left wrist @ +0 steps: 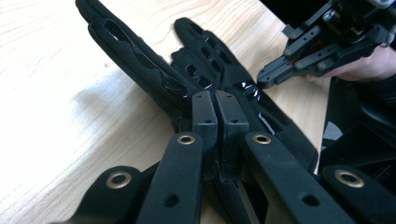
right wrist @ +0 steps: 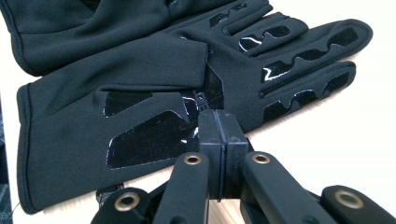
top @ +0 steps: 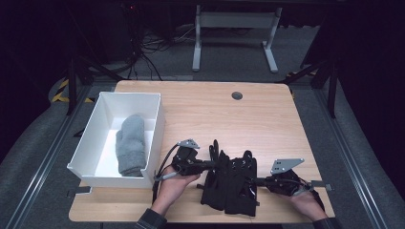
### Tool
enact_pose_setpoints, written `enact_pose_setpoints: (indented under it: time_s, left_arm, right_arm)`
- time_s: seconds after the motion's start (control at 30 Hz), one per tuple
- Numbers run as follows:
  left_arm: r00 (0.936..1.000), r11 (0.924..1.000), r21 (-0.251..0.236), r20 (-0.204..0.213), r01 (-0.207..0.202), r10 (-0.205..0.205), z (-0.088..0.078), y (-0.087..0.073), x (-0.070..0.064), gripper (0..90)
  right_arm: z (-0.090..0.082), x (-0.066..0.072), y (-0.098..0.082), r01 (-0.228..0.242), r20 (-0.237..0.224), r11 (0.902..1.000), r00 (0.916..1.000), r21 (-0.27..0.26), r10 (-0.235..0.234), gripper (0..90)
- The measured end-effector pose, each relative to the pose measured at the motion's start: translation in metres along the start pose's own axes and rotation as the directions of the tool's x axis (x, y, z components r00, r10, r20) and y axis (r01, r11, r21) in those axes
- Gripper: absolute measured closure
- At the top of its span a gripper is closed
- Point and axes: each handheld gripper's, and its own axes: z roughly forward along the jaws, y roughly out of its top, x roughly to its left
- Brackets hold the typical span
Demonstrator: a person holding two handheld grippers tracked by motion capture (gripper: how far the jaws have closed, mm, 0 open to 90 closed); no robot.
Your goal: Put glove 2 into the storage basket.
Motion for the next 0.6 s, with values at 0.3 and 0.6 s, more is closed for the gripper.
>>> enact_pose_setpoints:
  time_s: [0.3, 0.6]
  left_arm:
    - [0.9992, 0.9997, -0.010, 0.032, -0.023, 0.024, -0.001, 0.007, -0.010, 88.4]
    - [0.9969, 0.9987, 0.016, 0.062, -0.049, 0.048, 0.010, 0.013, -0.016, 88.4]
  right_arm:
    - [0.012, 0.009, 0.009, 0.022, -0.028, 0.9998, 0.9994, -0.003, -0.022, 90.0]
    - [0.032, 0.021, 0.026, 0.047, -0.047, 0.9989, 0.9978, -0.010, -0.047, 90.0]
